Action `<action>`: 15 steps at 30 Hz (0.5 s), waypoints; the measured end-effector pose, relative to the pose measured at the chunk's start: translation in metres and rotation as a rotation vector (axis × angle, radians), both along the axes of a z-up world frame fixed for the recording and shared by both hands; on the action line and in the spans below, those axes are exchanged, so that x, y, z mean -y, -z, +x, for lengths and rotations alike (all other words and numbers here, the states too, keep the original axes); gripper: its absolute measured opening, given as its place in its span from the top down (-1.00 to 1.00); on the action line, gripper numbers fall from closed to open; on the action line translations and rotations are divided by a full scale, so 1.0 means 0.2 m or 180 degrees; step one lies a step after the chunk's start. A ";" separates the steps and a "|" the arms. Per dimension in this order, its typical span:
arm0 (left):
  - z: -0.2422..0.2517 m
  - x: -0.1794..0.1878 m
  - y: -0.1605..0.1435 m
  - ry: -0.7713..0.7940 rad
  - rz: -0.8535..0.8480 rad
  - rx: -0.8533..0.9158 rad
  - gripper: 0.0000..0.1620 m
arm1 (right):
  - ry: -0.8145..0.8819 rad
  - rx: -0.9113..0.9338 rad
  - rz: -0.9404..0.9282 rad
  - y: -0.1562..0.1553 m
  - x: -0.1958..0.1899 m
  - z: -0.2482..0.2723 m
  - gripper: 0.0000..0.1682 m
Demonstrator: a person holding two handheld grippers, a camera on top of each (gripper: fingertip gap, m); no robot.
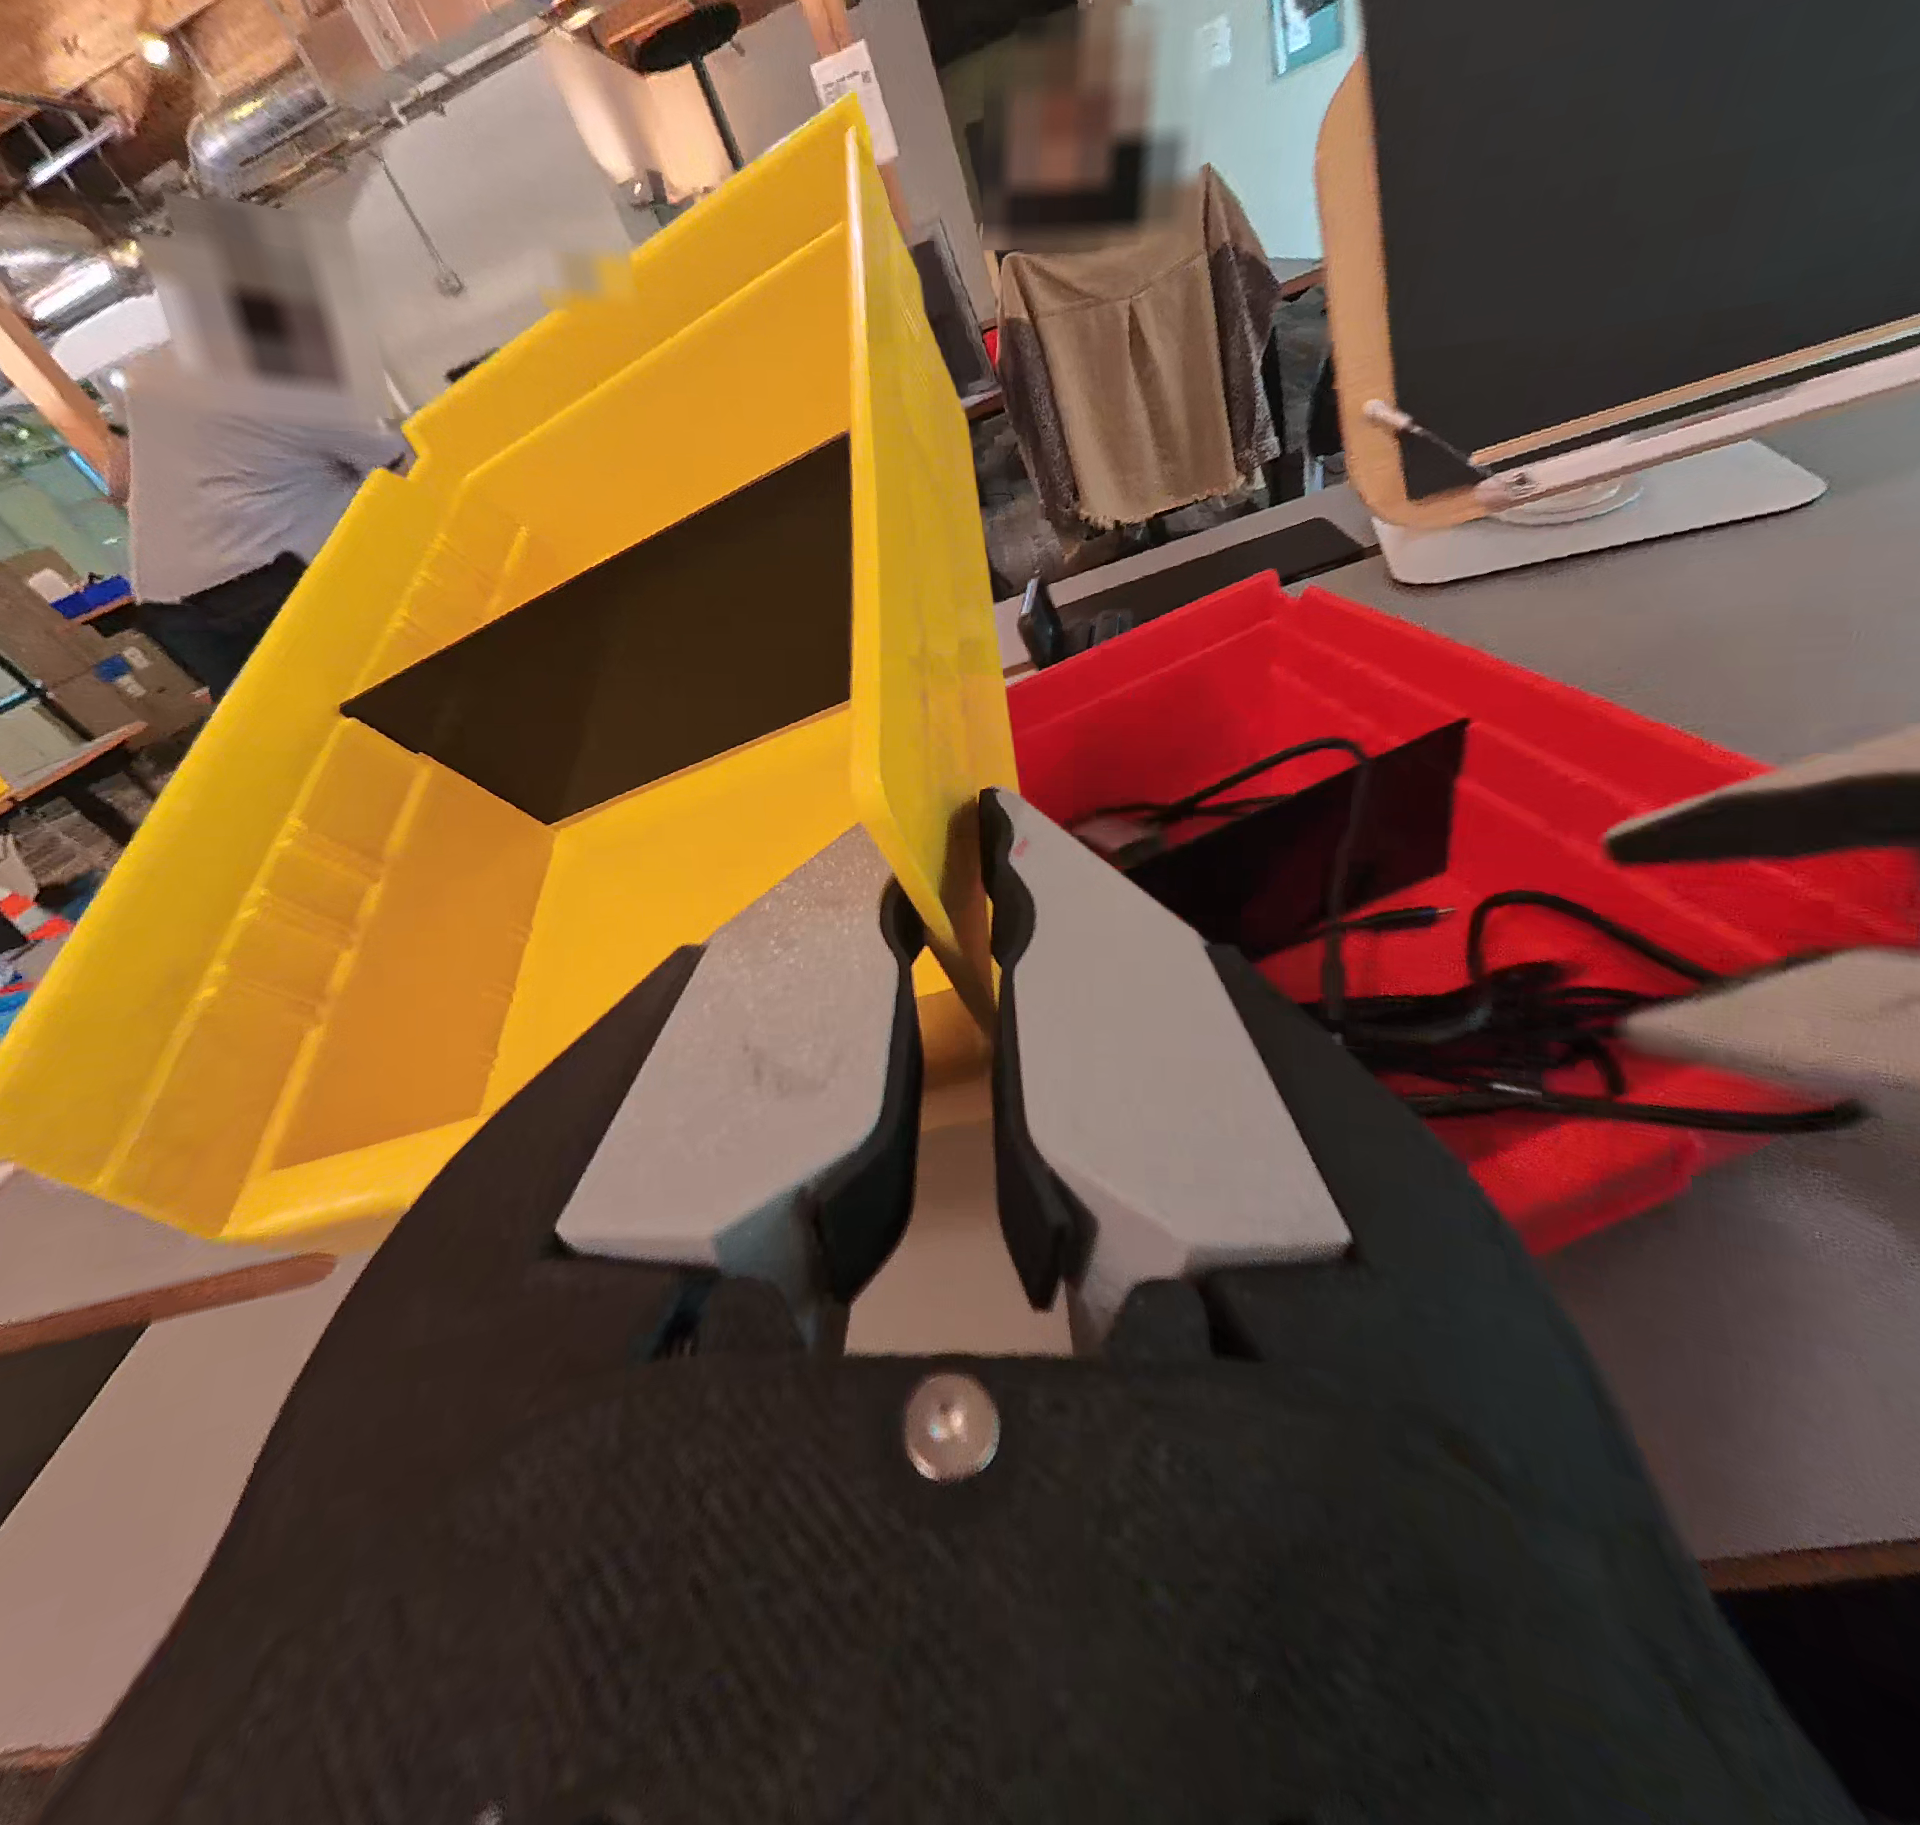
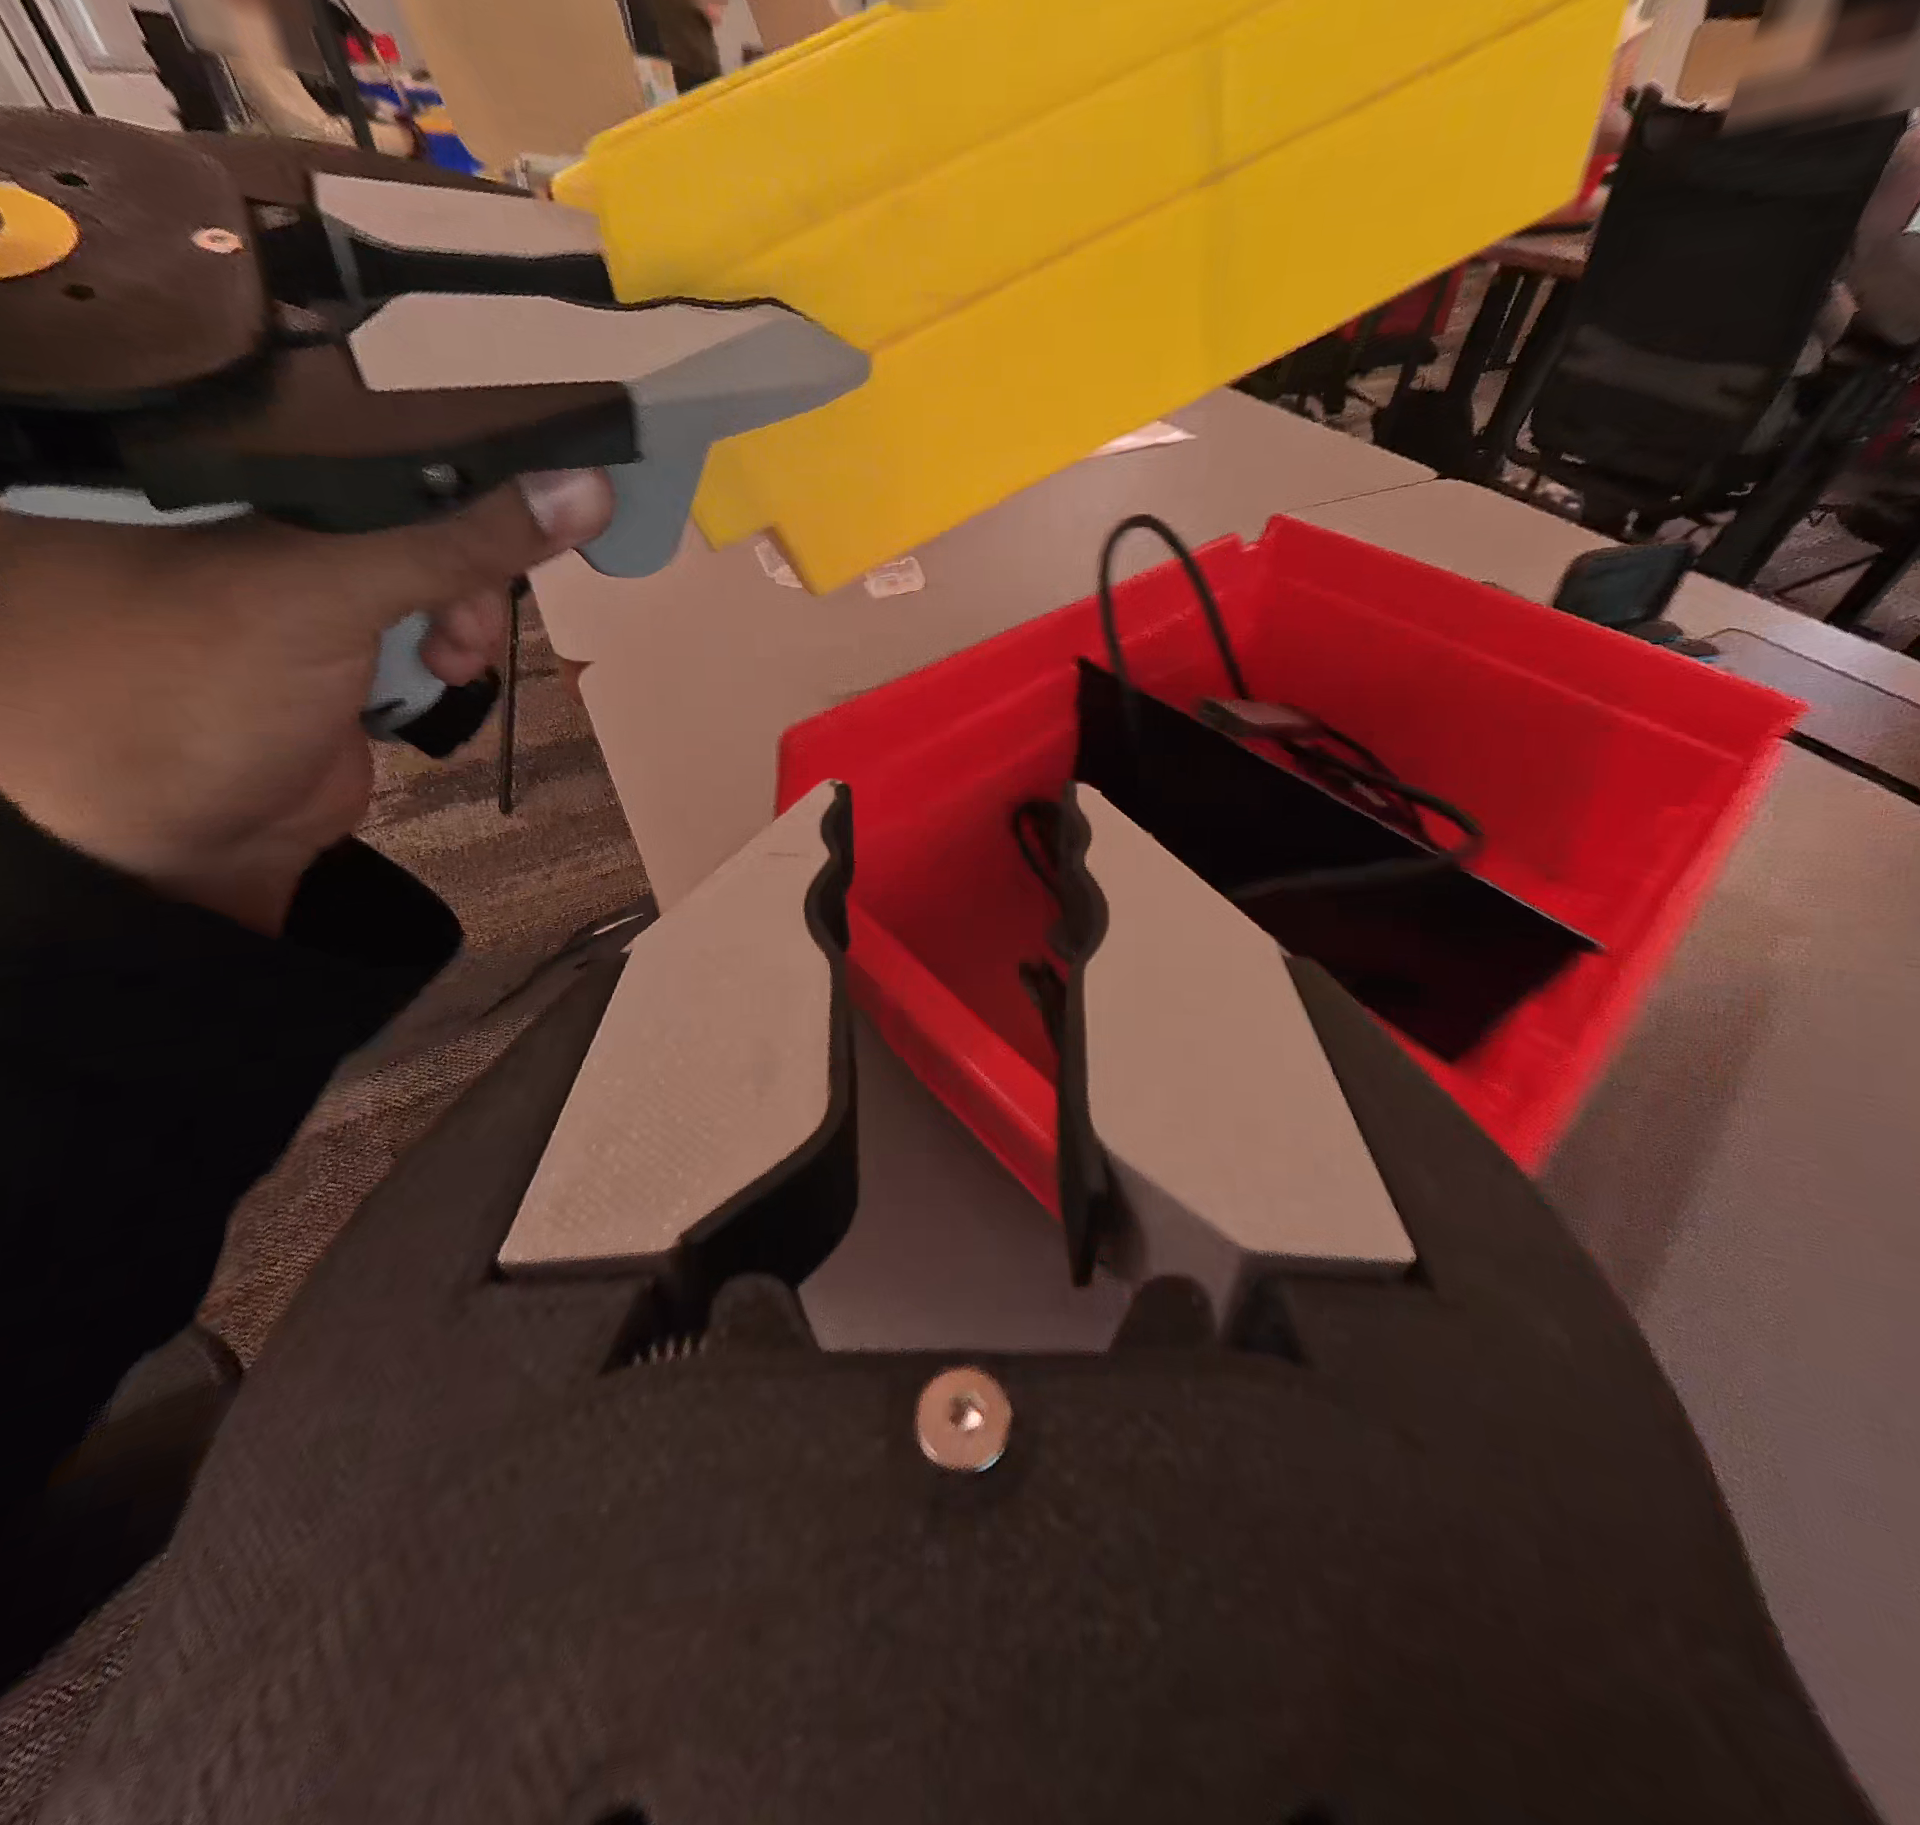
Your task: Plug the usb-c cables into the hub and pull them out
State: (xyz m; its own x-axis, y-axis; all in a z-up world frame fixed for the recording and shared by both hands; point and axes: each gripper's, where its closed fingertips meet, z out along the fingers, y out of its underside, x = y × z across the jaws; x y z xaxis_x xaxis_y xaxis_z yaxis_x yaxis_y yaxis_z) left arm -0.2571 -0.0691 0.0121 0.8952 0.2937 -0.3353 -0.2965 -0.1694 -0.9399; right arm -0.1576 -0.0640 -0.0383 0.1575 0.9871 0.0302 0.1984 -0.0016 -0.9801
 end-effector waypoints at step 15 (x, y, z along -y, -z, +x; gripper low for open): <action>1.32 -0.19 0.01 0.2255 -0.0478 -0.0175 0.93 | 0.1421 0.0365 0.0092 -0.01 -0.89 1.62 0.44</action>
State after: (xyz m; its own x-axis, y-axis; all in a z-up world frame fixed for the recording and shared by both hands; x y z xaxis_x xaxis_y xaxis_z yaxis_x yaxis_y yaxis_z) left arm 0.0072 -0.0304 0.0091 0.8341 -0.4032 -0.3763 -0.4289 -0.0451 -0.9022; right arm 0.1657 0.1132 -0.0360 0.5612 0.8218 0.0988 0.2917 -0.0847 -0.9528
